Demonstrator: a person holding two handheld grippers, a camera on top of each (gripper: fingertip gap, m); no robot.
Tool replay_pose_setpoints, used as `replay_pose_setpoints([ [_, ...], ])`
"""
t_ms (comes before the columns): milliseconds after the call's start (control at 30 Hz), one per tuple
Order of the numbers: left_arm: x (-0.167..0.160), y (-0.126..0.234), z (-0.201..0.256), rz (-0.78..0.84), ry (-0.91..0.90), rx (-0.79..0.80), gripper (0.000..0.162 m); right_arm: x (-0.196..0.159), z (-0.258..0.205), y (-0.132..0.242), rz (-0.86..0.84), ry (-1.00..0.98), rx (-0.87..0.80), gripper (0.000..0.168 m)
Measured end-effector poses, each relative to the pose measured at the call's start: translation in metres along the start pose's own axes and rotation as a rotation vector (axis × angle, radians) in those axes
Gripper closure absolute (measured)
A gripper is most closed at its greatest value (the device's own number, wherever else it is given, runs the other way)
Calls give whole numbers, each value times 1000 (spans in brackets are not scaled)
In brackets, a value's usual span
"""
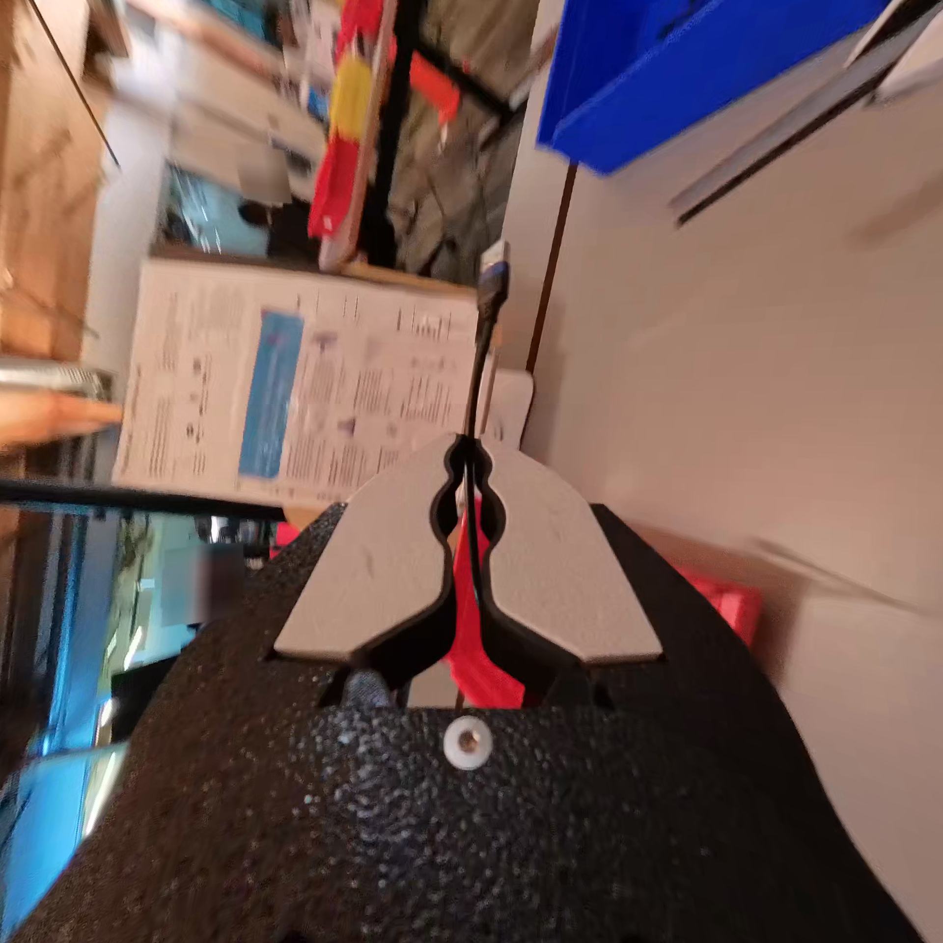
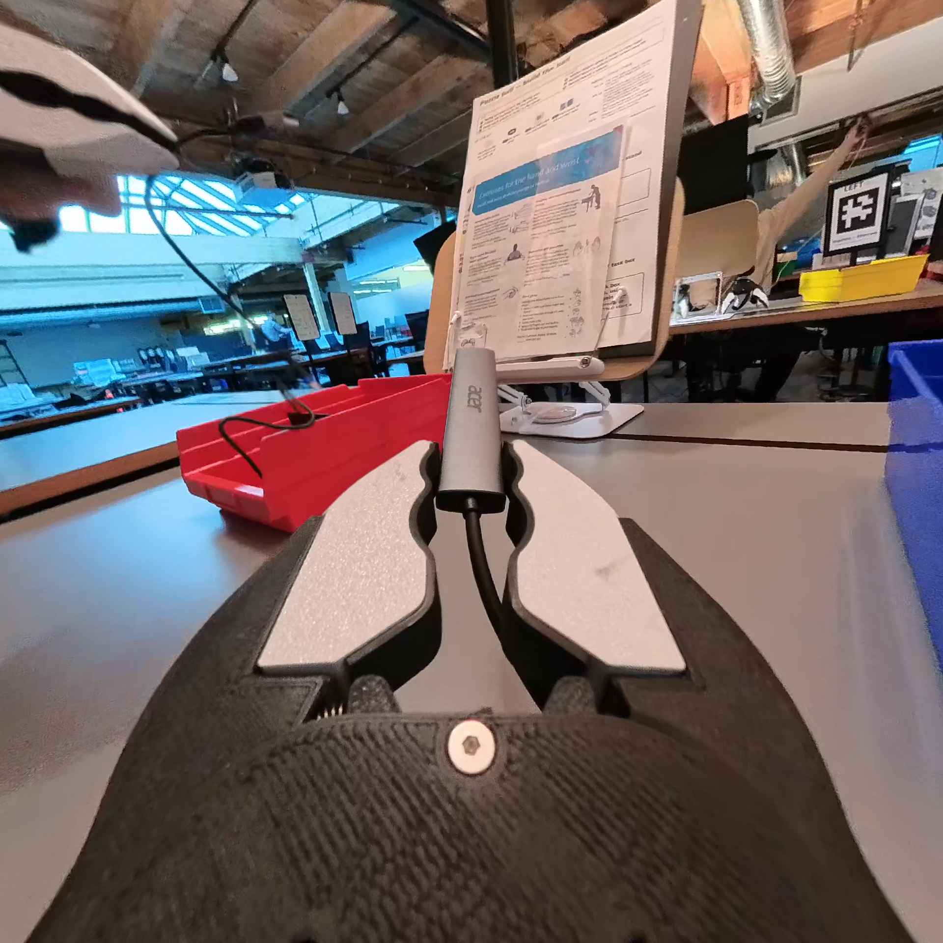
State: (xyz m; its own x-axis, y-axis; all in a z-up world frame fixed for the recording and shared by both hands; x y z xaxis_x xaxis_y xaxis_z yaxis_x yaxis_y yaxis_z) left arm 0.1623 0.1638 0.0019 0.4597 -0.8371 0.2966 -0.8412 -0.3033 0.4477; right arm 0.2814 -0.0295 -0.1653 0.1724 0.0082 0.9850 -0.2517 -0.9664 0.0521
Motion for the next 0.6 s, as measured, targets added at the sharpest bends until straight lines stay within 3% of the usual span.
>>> replay_pose_setpoints([
  [33, 9, -2, 10, 43, -17, -21, 160, 0, 1, 1, 6, -12, 3, 144],
  [200, 26, -11, 31, 115, 28, -167, 159, 1, 3, 2, 16, -33, 16, 144],
  [300, 40, 0, 51, 290, 66, -323, 159, 2, 7, 3, 26, -62, 19, 144],
  [400, 44, 4, 90, 432, 24, -334, 159, 2, 10, 4, 36, -88, 23, 144],
  [500, 34, -4, 146, 418, -71, -280, 159, 2, 10, 4, 37, -90, 30, 144],
  [600, 20, -10, 199, 387, -149, -350, 159, 2, 8, 4, 30, -80, 35, 144],
])
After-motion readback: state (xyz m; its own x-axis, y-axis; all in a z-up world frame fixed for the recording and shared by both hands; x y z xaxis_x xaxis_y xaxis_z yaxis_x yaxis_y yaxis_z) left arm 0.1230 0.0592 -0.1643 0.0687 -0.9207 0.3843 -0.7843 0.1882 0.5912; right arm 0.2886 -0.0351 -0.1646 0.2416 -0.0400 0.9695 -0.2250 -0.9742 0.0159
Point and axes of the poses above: each gripper's, where its closed fingertips meet, y back along the fingers, x out of its top, z = x × y across the jaws, the point moved 3 cm from there along y, back along the fingers, and after that the axes turned 15 degrees about -z, right-handed, at the moved point
